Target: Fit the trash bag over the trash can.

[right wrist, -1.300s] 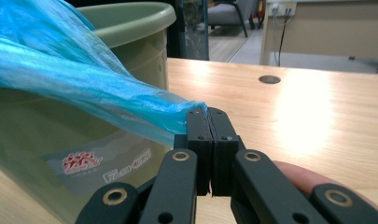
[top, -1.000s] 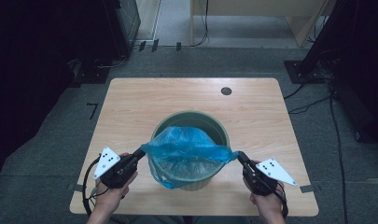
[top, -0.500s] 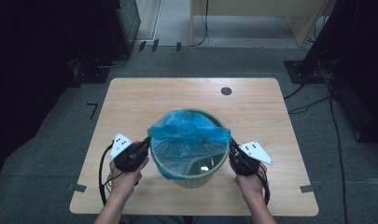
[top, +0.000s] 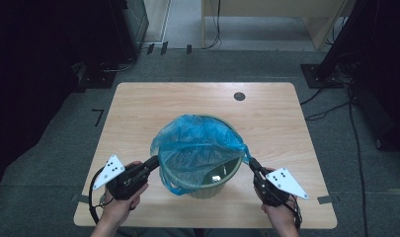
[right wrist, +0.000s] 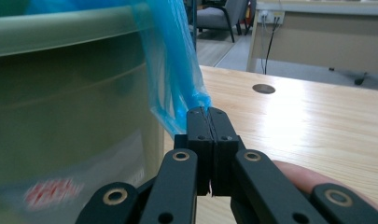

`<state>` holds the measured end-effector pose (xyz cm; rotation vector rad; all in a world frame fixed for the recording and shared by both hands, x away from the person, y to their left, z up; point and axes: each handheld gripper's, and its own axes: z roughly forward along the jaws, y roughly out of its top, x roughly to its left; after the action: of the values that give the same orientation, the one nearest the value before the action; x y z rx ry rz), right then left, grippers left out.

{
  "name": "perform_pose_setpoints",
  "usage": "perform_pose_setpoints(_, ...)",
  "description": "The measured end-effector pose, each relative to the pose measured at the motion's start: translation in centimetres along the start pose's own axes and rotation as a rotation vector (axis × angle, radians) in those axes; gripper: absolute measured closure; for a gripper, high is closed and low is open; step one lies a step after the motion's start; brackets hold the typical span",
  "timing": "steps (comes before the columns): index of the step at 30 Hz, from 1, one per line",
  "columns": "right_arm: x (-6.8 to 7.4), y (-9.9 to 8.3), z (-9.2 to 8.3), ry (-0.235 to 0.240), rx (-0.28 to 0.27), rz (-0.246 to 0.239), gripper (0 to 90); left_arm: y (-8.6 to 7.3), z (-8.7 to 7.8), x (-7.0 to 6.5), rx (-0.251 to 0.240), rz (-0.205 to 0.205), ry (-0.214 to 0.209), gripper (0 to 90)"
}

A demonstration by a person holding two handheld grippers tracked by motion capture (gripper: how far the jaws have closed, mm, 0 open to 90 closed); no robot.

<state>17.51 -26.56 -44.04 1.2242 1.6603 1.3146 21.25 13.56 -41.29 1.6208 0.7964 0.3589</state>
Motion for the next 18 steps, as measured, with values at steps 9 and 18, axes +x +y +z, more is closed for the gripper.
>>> perform_pose_setpoints(9,-0.8,-0.6,-3.8,0.004,-0.014,-0.015,90.0,-1.9,-2.2,-0.2,-0.049,-0.089,-0.095,59.3)
perform_pose_setpoints(18,-0.6,-0.8,-3.4,0.014,-0.02,-0.001,90.0,-2.4,-0.7,-1.4,-0.048,-0.101,0.018,25.2)
